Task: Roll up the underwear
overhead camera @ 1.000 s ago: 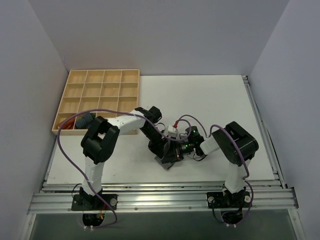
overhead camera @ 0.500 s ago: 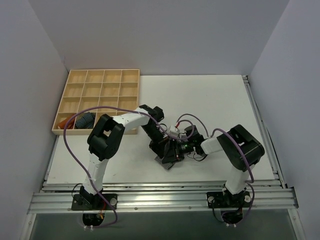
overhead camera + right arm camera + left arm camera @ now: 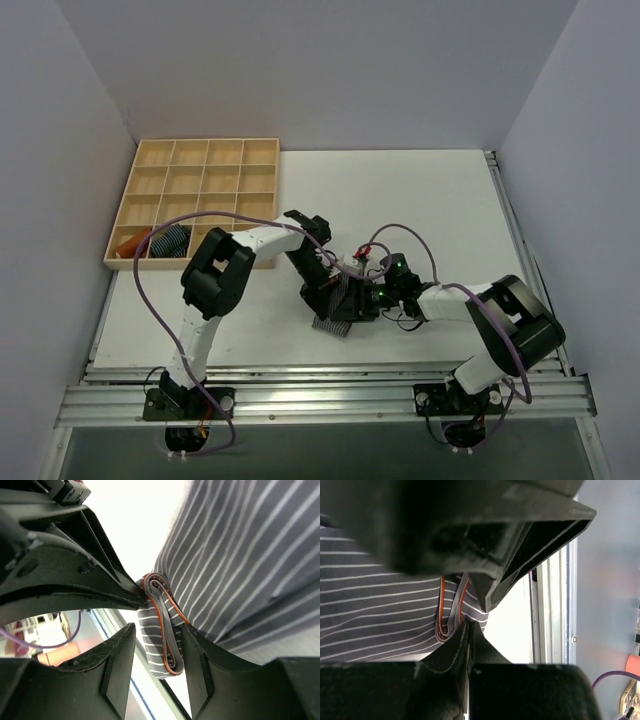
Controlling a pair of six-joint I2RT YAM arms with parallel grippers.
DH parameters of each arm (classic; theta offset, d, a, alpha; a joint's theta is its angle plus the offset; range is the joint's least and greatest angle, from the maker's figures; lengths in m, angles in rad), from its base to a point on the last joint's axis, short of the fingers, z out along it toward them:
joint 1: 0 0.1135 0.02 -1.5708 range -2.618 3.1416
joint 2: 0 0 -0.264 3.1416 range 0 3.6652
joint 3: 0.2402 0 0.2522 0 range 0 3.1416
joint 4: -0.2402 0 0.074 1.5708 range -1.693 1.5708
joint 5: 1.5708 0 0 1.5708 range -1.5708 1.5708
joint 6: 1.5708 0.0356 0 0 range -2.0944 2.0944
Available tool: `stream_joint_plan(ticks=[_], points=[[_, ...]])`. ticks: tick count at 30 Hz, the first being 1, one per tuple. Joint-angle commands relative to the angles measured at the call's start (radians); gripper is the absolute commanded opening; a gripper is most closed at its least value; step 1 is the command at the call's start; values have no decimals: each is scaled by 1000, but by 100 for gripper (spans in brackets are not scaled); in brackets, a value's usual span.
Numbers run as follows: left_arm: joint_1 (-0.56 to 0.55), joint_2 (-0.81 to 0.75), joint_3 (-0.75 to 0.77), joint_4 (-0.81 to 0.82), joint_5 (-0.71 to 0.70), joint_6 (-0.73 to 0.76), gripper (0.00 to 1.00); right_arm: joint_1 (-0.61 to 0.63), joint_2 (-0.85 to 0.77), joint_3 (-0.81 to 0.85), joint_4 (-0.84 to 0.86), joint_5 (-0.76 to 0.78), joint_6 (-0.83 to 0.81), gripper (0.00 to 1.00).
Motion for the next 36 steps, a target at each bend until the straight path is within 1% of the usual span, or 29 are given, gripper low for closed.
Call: stream_joint_plan(ticks=[1, 5, 12, 14, 15, 16, 17, 18, 19, 20, 21, 23, 24, 25, 26, 27, 28, 31, 34, 36], points=[[-4, 33, 49, -39, -22, 6, 2, -8, -25, -50, -127, 176, -12, 39], [-5, 53, 75, -50, -22, 1, 2, -10, -86, -58, -177, 224, 5, 40], [-7, 71, 100, -62, -31, -8, 2, -12, -250, -29, -381, 368, 39, 41], [-8, 73, 107, -64, -31, -12, 2, -10, -300, -12, -436, 461, 71, 41], [-8, 76, 109, -65, -32, -14, 2, -7, -365, -4, -511, 507, 86, 41], [-10, 76, 112, -67, -32, -14, 2, -5, -400, 0, -533, 584, 102, 41], [-10, 77, 119, -67, -34, -15, 2, -2, -435, 0, -574, 618, 116, 41], [-11, 82, 122, -68, -38, -19, 2, 14, -504, -1, -612, 652, 143, 41], [-13, 85, 129, -71, -38, -20, 2, 28, -532, -1, -633, 734, 158, 41], [-14, 87, 132, -73, -41, -22, 2, 47, -563, 3, -656, 783, 177, 41], [-13, 88, 138, -75, -43, -22, 2, 101, -612, 3, -685, 827, 213, 41], [-16, 94, 144, -76, -43, -25, 2, 171, -644, 8, -697, 952, 247, 41], [-17, 100, 152, -78, -45, -28, 2, 204, -657, 25, -715, 991, 263, 41], [-17, 103, 153, -81, -45, -28, 2, 278, -657, 37, -722, 1029, 278, 41], [-20, 106, 155, -82, -45, -28, 2, 318, -649, 51, -735, 1070, 283, 42], [-22, 106, 156, -82, -46, -29, 2, 362, -643, 84, -736, 1156, 283, 42], [-23, 108, 156, -82, -45, -29, 2, 439, -634, 101, -737, 1190, 265, 42], [-25, 108, 155, -79, -46, -34, 2, 494, -600, 144, -737, 1241, 199, 43], [-25, 106, 156, -79, -46, -35, 2, 528, -586, 158, -745, 1273, 173, 44], [-27, 105, 156, -79, -49, -35, 2, 544, -571, 161, -728, 1281, 124, 44]])
